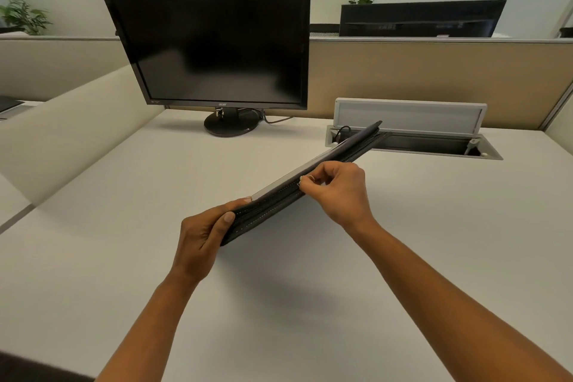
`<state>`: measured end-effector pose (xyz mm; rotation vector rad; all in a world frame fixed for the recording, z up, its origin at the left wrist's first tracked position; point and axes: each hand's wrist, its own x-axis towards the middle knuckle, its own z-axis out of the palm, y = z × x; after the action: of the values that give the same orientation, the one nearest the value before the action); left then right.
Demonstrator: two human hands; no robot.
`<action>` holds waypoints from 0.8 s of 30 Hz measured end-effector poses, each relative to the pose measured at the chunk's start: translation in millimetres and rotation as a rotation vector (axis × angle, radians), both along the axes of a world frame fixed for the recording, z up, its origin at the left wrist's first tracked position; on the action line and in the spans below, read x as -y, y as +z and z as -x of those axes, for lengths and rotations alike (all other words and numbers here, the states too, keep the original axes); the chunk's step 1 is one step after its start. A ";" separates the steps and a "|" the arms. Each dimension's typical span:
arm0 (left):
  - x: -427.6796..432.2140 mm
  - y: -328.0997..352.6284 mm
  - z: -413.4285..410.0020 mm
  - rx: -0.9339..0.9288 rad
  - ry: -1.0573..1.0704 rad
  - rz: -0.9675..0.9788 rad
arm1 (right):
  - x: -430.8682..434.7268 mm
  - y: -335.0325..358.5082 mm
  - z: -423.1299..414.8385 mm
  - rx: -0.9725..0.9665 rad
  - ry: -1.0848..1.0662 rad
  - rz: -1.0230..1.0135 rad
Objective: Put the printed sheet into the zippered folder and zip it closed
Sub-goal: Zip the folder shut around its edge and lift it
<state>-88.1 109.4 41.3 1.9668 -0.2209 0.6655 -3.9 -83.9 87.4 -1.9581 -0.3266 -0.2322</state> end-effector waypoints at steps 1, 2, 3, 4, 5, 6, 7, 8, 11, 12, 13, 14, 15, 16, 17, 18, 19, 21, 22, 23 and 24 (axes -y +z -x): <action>-1.4 1.5 -0.4 0.011 0.007 -0.059 | -0.8 -1.0 0.8 -0.006 0.003 -0.010; -2.6 2.8 -1.5 0.032 0.017 -0.126 | -1.7 -2.4 1.7 -0.013 0.006 -0.020; -3.7 4.2 -2.9 0.053 0.018 -0.192 | -2.5 -4.3 2.8 -0.019 0.010 -0.027; -4.0 6.4 -4.8 0.061 0.013 -0.250 | -3.4 -6.5 3.8 -0.021 0.015 -0.032; -3.8 9.3 -6.9 0.054 0.001 -0.300 | -3.8 -8.9 4.8 -0.022 0.017 -0.036; -2.4 13.9 -8.6 0.029 -0.010 -0.344 | -4.2 -11.1 6.1 -0.023 0.017 -0.040; -0.6 18.5 -10.1 -0.011 -0.010 -0.383 | -4.4 -13.2 7.1 -0.025 0.015 -0.044; 2.0 22.6 -11.3 -0.057 0.002 -0.425 | -4.5 -14.8 8.2 -0.026 0.011 -0.046; 15.1 32.2 -12.4 -0.188 0.087 -0.557 | -4.9 -17.8 10.9 -0.024 0.002 -0.052; 21.3 36.0 -13.2 -0.232 0.133 -0.607 | -4.9 -18.3 12.0 -0.024 0.002 -0.060; 27.4 39.4 -14.7 -0.274 0.185 -0.679 | -5.3 -19.0 13.2 -0.025 0.005 -0.067; 33.2 41.6 -17.1 -0.308 0.239 -0.771 | -5.8 -19.8 14.7 -0.025 0.010 -0.069; 38.0 42.4 -19.7 -0.339 0.286 -0.872 | -6.3 -20.8 16.5 -0.023 0.017 -0.067; 42.6 42.8 -21.9 -0.364 0.324 -0.959 | -6.9 -22.1 18.3 -0.018 0.023 -0.063; 46.5 42.9 -23.6 -0.387 0.350 -1.027 | -7.2 -23.5 20.0 -0.009 0.026 -0.060; 49.5 42.7 -25.0 -0.403 0.369 -1.078 | -7.0 -24.7 21.1 0.000 0.026 -0.058; 51.8 42.4 -25.5 -0.415 0.385 -1.120 | -6.6 -25.7 21.8 0.008 0.023 -0.060; 54.2 41.6 -25.4 -0.427 0.410 -1.178 | -4.7 -27.2 21.7 0.022 0.011 -0.064; 54.3 41.4 -25.0 -0.428 0.420 -1.193 | -3.4 -28.0 21.2 0.027 0.006 -0.064; 53.9 41.2 -24.8 -0.428 0.426 -1.203 | -2.2 -28.9 20.8 0.030 0.002 -0.064; 53.3 41.0 -24.3 -0.426 0.430 -1.208 | -1.1 -29.6 20.5 0.030 0.001 -0.063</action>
<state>-63.8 56.2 82.4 3.3213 0.1206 0.3466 -24.3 -82.8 57.7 -1.8938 -0.3362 -0.2677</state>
